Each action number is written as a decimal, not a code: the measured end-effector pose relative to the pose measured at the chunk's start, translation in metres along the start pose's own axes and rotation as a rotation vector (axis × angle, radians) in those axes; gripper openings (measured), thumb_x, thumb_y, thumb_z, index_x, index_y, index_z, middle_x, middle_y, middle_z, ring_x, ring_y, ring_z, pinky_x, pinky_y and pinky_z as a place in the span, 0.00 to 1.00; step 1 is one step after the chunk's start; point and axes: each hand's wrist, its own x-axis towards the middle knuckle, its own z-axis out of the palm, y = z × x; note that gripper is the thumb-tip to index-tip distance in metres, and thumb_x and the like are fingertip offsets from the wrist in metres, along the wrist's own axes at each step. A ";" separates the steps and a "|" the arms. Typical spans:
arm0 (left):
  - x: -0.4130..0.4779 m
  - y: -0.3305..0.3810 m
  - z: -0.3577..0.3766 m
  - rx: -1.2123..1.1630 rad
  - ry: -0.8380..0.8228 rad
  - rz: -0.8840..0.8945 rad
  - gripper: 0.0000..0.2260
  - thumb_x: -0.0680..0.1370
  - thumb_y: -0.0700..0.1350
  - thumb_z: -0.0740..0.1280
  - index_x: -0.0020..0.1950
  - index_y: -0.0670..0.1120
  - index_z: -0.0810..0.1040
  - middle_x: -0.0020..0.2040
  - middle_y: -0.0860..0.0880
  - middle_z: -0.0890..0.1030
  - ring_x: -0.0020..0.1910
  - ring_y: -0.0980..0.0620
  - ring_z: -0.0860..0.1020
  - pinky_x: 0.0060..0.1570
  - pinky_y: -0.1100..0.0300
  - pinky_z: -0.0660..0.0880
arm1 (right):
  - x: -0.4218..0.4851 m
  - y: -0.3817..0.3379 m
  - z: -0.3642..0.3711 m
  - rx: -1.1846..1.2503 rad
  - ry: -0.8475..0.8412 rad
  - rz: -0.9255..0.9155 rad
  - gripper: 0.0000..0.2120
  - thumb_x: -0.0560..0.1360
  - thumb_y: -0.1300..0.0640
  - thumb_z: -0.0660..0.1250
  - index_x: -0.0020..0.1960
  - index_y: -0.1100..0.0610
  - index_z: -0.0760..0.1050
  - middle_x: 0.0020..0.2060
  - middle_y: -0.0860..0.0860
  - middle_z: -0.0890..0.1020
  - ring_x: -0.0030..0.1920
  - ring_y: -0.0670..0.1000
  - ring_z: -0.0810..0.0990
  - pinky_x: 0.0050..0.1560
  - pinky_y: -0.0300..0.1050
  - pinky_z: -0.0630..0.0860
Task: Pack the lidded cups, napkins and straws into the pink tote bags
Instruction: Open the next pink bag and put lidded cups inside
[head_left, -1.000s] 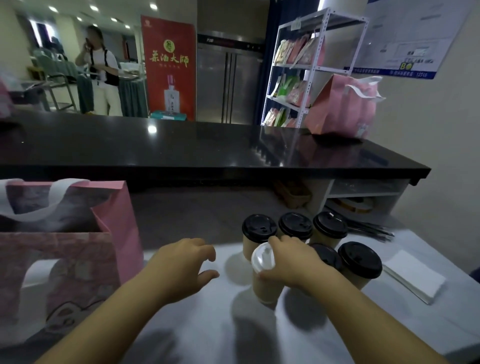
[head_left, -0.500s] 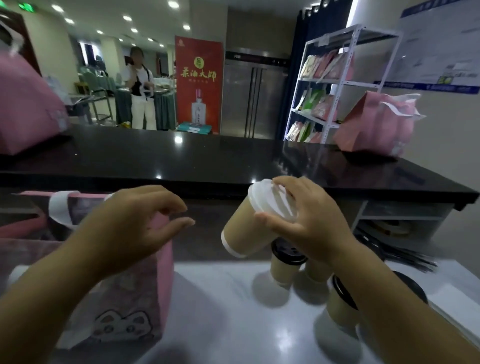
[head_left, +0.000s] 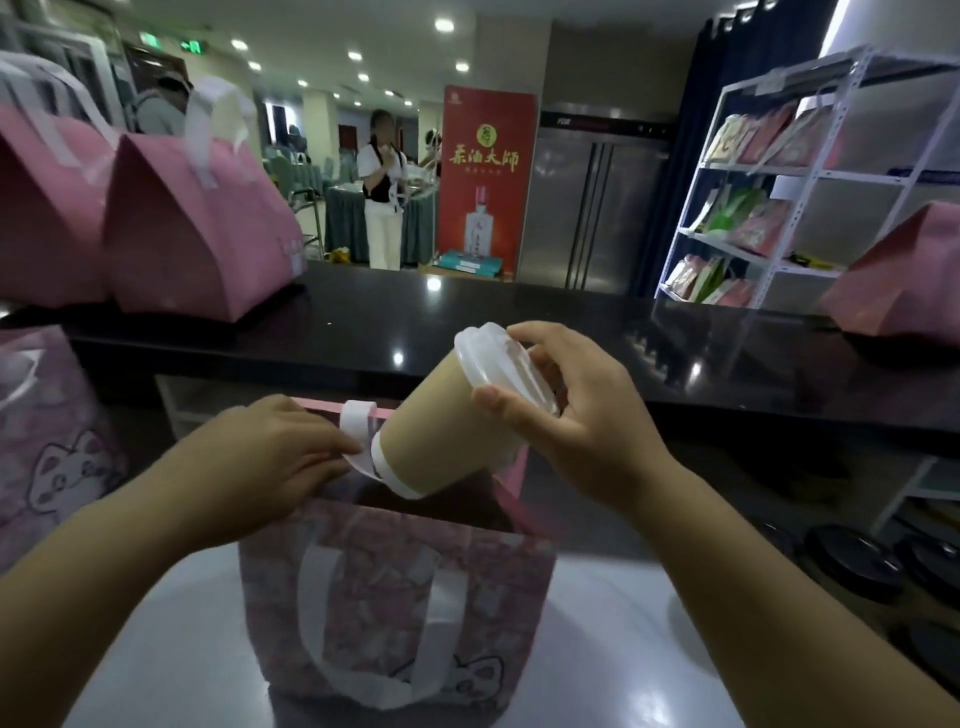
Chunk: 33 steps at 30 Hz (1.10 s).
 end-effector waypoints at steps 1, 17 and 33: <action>-0.001 -0.008 0.000 0.003 -0.027 0.017 0.12 0.75 0.55 0.62 0.57 0.62 0.76 0.54 0.63 0.77 0.55 0.59 0.70 0.54 0.57 0.72 | 0.002 -0.002 0.010 -0.002 -0.018 0.006 0.33 0.66 0.30 0.59 0.63 0.49 0.71 0.52 0.44 0.76 0.49 0.43 0.74 0.45 0.43 0.77; -0.001 -0.070 -0.003 0.089 -0.183 0.185 0.14 0.72 0.62 0.62 0.55 0.61 0.76 0.46 0.63 0.64 0.49 0.60 0.61 0.52 0.61 0.71 | 0.008 -0.007 0.060 -0.473 -0.645 -0.081 0.38 0.64 0.33 0.68 0.70 0.40 0.60 0.63 0.38 0.66 0.61 0.41 0.60 0.57 0.41 0.69; -0.011 -0.076 0.018 -0.183 -0.167 0.141 0.43 0.66 0.61 0.68 0.69 0.65 0.40 0.67 0.62 0.50 0.52 0.64 0.63 0.42 0.73 0.70 | 0.022 -0.024 0.102 -0.608 -0.786 -0.311 0.38 0.70 0.39 0.68 0.74 0.44 0.54 0.69 0.45 0.66 0.64 0.50 0.66 0.59 0.48 0.73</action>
